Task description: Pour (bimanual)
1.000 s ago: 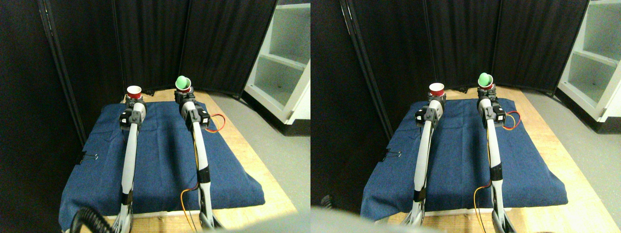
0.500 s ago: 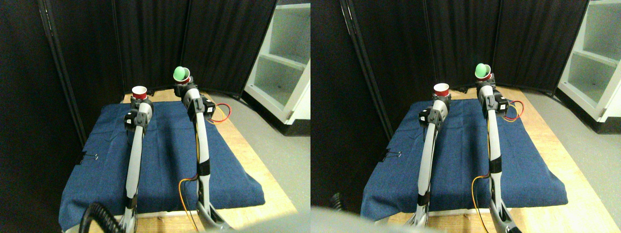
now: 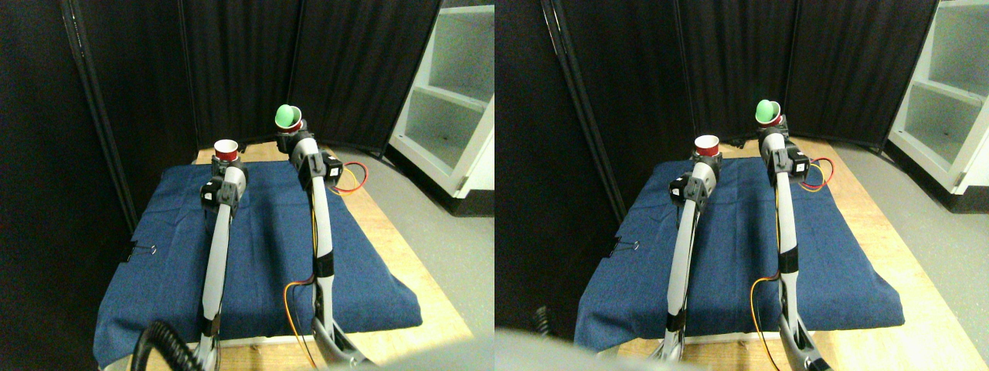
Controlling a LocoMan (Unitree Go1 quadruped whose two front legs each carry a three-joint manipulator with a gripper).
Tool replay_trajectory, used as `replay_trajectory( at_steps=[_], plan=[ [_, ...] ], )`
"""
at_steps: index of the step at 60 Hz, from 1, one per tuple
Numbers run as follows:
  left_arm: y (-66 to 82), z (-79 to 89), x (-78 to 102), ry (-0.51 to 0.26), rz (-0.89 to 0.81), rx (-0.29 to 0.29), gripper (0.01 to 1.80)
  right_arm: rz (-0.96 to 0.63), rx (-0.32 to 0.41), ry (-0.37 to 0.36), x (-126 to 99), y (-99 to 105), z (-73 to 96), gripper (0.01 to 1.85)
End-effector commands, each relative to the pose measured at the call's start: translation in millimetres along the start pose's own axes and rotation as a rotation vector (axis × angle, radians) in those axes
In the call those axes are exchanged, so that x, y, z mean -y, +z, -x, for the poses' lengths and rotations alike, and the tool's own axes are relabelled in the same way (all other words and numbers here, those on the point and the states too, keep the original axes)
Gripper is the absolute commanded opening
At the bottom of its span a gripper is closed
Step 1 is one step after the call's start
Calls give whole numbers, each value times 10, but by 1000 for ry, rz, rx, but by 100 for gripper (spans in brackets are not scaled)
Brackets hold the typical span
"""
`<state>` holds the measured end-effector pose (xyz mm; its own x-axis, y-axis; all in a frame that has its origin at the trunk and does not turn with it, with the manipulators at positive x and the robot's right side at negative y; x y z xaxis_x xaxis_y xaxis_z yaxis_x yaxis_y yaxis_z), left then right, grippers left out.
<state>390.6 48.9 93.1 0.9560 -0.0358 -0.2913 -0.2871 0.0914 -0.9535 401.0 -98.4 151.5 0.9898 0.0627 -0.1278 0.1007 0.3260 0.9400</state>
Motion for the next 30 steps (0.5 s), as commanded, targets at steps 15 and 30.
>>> replay_trajectory(
  at_steps=[15,30],
  plan=[
    [-437,188,-31,9,67,-145,33,219,-51,37,-117,-112,-94,33],
    [-494,224,-63,18,99,-125,33,158,-44,36,-101,-126,-136,33]
  ],
)
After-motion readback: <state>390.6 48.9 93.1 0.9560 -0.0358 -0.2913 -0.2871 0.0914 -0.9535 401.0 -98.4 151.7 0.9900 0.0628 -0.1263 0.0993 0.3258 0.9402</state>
